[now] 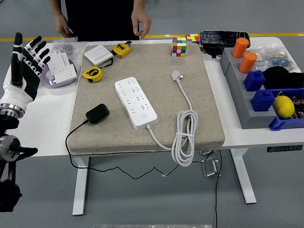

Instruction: Pick up the plug,place it near the board,insert it into the board,press the button

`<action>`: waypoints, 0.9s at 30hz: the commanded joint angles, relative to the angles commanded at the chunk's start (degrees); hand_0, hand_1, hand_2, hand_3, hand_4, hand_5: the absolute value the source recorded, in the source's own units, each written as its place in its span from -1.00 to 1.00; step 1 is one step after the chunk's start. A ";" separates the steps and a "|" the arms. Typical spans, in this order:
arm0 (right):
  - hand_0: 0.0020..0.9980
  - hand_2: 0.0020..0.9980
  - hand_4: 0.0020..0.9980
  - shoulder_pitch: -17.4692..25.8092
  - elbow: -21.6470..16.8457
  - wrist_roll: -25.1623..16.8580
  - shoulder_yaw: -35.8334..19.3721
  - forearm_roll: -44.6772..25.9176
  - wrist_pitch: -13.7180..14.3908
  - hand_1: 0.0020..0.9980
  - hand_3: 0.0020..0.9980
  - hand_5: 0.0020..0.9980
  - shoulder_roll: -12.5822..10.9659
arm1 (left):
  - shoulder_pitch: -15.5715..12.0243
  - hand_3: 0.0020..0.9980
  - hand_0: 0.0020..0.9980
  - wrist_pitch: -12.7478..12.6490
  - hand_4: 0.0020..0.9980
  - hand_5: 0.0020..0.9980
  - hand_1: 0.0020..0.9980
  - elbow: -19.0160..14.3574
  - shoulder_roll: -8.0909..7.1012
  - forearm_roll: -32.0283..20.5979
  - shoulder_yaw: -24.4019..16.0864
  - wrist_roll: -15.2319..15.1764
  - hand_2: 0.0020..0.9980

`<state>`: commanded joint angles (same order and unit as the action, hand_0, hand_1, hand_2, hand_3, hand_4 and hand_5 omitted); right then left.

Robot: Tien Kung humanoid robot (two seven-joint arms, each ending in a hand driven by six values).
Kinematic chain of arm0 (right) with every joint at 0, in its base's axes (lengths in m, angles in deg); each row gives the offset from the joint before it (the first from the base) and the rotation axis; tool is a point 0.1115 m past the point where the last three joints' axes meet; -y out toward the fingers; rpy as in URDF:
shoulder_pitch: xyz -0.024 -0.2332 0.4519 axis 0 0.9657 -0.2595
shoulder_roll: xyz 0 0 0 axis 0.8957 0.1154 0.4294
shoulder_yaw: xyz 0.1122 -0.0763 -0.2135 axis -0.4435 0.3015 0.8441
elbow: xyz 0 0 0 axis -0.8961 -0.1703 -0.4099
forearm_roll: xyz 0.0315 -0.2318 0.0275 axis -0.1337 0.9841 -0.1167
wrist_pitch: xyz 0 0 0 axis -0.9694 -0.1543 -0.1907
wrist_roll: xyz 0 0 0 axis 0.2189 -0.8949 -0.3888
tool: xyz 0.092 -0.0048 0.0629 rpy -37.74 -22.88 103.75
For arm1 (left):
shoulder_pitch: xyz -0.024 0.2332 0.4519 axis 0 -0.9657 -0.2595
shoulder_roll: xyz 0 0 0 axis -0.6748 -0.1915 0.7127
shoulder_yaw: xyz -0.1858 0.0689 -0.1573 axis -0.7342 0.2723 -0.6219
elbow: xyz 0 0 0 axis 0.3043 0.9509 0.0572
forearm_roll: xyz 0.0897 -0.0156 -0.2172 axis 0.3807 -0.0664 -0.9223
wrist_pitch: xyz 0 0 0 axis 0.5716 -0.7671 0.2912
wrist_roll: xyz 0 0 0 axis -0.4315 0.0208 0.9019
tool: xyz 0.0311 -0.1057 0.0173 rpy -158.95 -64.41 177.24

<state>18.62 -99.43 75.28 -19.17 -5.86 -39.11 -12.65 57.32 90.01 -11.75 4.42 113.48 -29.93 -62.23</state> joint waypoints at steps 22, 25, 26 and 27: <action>0.78 0.59 1.00 0.88 -1.38 -5.05 0.12 1.94 8.29 0.65 0.64 1.00 0.26 | -8.50 0.61 0.61 -5.70 1.00 1.00 0.68 -7.64 -0.02 12.18 -2.97 -2.10 0.61; 0.78 0.59 1.00 1.00 -1.49 -6.15 0.90 1.43 9.50 0.65 0.64 1.00 0.18 | -8.50 0.61 0.61 -5.93 1.00 1.00 0.68 -7.69 0.04 13.61 -2.54 -2.30 0.61; 0.78 0.59 1.00 1.04 -1.49 -6.28 1.11 1.29 9.60 0.65 0.64 1.00 0.17 | -8.55 0.61 0.61 -5.93 1.00 1.00 0.68 -7.65 0.02 13.94 -2.40 -2.32 0.61; 0.78 0.59 1.00 1.06 -1.49 -6.25 1.23 1.24 9.54 0.65 0.64 1.00 0.15 | -8.60 0.61 0.61 -5.93 1.00 1.00 0.68 -7.61 -0.01 14.28 -2.30 -2.33 0.61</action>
<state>19.68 -100.92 69.03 -17.94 -4.63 -29.57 -12.51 48.72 84.08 -19.36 4.42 127.76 -32.23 -64.55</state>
